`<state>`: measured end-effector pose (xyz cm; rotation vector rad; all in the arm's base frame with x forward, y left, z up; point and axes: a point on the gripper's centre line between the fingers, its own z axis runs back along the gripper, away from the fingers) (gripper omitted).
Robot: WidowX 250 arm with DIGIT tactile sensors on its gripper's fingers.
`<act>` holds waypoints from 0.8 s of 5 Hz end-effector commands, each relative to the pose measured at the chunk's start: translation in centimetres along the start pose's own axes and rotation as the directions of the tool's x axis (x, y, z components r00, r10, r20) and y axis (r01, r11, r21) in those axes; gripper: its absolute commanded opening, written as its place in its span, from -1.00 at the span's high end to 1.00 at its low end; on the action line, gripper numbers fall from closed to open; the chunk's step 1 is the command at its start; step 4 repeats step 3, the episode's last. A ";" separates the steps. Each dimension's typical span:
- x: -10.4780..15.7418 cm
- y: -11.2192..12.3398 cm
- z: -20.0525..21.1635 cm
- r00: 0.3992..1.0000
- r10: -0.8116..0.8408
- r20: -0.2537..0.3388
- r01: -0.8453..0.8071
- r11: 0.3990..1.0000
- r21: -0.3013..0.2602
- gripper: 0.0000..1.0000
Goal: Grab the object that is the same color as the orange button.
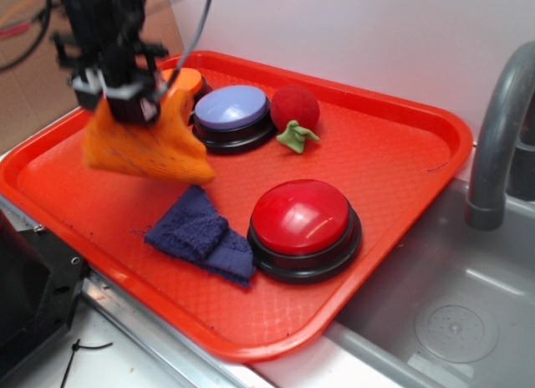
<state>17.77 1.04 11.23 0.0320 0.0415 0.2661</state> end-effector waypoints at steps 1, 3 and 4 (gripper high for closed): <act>-0.2 4.7 6.8 0.973 -0.222 0.070 0.224 0.974 -0.027 1.00; -0.4 6.9 7.5 0.969 -0.245 0.038 0.244 0.970 0.006 1.00; -0.4 6.9 7.5 0.969 -0.245 0.038 0.244 0.970 0.006 1.00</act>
